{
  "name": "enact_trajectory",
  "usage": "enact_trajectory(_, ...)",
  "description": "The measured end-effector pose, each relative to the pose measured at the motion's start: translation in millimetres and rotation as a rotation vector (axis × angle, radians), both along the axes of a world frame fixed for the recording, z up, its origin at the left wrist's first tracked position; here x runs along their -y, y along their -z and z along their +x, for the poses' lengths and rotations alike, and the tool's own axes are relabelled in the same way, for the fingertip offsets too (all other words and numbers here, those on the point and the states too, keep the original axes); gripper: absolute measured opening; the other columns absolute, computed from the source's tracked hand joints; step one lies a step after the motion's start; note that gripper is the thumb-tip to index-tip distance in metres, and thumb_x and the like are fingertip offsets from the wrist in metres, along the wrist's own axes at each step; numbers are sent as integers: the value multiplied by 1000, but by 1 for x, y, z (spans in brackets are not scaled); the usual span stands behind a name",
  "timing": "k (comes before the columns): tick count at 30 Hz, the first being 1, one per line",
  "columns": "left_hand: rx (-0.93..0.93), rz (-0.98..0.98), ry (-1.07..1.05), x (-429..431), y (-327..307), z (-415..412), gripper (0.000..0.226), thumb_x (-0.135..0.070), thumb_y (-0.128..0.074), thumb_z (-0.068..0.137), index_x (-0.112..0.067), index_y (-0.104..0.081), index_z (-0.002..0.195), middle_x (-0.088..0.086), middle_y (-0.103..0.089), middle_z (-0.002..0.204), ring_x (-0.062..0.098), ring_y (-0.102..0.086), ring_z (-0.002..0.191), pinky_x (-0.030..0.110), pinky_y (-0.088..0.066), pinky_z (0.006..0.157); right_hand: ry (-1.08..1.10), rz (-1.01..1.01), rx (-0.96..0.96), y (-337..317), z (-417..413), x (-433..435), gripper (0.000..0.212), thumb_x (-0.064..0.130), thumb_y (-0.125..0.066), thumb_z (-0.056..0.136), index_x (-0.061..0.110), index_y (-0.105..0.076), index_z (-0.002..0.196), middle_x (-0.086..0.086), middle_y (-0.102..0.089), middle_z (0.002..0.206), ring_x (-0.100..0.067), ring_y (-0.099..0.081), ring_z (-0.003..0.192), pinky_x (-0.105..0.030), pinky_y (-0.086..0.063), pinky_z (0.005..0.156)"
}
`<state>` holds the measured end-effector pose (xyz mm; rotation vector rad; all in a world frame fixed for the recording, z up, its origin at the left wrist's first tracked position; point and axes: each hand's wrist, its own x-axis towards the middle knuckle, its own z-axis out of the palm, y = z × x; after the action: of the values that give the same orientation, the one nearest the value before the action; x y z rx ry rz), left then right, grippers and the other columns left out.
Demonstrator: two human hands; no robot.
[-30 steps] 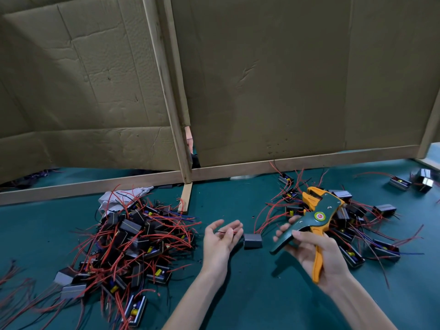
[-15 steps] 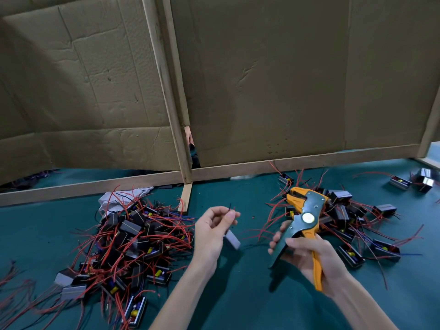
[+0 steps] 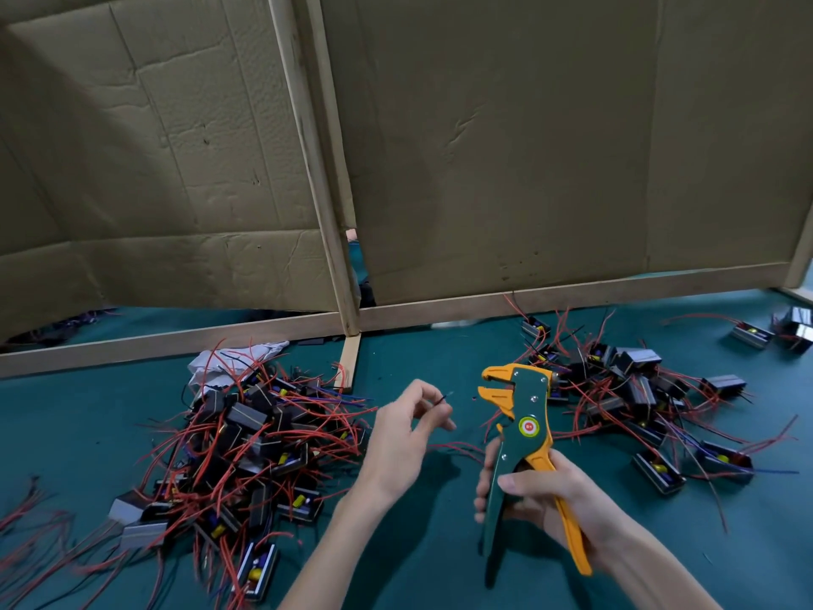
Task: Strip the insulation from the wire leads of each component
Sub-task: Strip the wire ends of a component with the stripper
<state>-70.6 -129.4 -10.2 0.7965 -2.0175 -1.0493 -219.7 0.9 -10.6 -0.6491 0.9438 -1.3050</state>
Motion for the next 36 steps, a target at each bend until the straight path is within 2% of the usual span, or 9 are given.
enact_trajectory(3, 74, -10, -18, -3, 20, -2, 17, -15, -56, 95, -26, -51, 83, -7, -67, 69, 2, -60, 70, 14, -44, 71, 46, -3, -11, 0, -3, 1, 36, -4, -67, 60, -7, -63, 96, -30, -61, 81, -43, -64, 72, -48, -56, 64)
enact_trajectory(7, 144, -47, -67, -1, 32, -5, 21, -16, -55, 95, -33, -51, 83, -14, -65, 68, 1, -61, 71, 26, -49, 76, 91, 8, -20, 1, -5, 2, 34, -4, -67, 59, -7, -64, 93, -30, -62, 82, -42, -65, 70, -47, -57, 63)
enact_trajectory(10, 107, 23, -125, 1, 29, -4, 19, -18, -57, 95, -27, -54, 78, -10, -67, 65, -2, -58, 59, 20, -46, 64, 93, 19, -42, 0, -6, 2, 36, -3, -67, 59, -8, -63, 95, -30, -62, 82, -42, -65, 71, -47, -56, 63)
enact_trajectory(12, 35, 78, -123, 3, 21, -1, 17, -15, -58, 94, -20, -56, 78, -8, -66, 62, -1, -57, 57, 17, -44, 63, 84, 25, -52, -1, -7, 1, 36, -3, -67, 60, -7, -63, 95, -31, -63, 83, -43, -65, 72, -46, -56, 63)
enact_trajectory(15, -83, 138, -40, 2, -1, 3, 12, -14, -59, 93, -17, -60, 81, -9, -62, 61, 5, -53, 60, 27, -45, 64, 44, 29, -64, -2, -7, -1, 38, -2, -67, 61, -7, -61, 98, -31, -62, 83, -42, -65, 73, -47, -56, 65)
enact_trajectory(17, -122, 137, 12, 0, -16, 4, 12, -14, -61, 92, -19, -61, 81, -12, -59, 60, 3, -50, 55, 21, -43, 57, 5, 26, -58, -2, -5, -2, 39, -4, -67, 61, -7, -59, 99, -31, -62, 82, -42, -64, 73, -48, -57, 67)
enact_trajectory(23, -125, 164, 73, -10, -30, 3, 15, -16, -64, 89, -22, -63, 75, -8, -51, 62, 16, -39, 55, 28, -35, 52, -100, -36, -74, -7, 1, -7, 34, -7, -65, 63, -8, -56, 95, -31, -63, 84, -42, -65, 75, -48, -57, 67)
enact_trajectory(30, -149, 218, 58, -8, -32, 5, 16, -16, -65, 89, -21, -64, 74, -7, -49, 61, 20, -39, 57, 28, -34, 52, -145, -34, -101, -6, 0, -9, 35, -7, -68, 63, -9, -55, 95, -28, -59, 80, -38, -63, 71, -48, -56, 69)
enact_trajectory(36, -103, 228, 118, -4, -28, 6, 13, -18, -66, 89, -20, -66, 76, 1, -49, 67, 19, -36, 60, 35, -34, 58, -191, -55, -109, -7, 0, -8, 40, 3, -78, 58, -7, -58, 92, -29, -59, 81, -39, -62, 71, -47, -55, 70)
